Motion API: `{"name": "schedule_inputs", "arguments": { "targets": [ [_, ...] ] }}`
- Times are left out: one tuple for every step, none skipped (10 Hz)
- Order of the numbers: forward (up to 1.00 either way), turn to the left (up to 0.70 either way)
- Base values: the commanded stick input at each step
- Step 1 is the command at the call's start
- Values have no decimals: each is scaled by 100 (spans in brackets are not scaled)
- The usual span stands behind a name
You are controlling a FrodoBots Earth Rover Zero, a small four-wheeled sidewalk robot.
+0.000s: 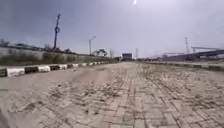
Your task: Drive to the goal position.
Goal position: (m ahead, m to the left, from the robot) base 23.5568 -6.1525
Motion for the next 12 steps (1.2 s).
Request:
{"name": "schedule_inputs", "arguments": {
  "targets": [
    [100, -13],
    [100, -16],
    [100, -19],
    [100, -17],
    [100, 0],
    [100, 0],
    [100, 0],
    [100, 0],
    [100, 0],
    [100, 0],
    [100, 0],
    [100, 0]
  ]
}}
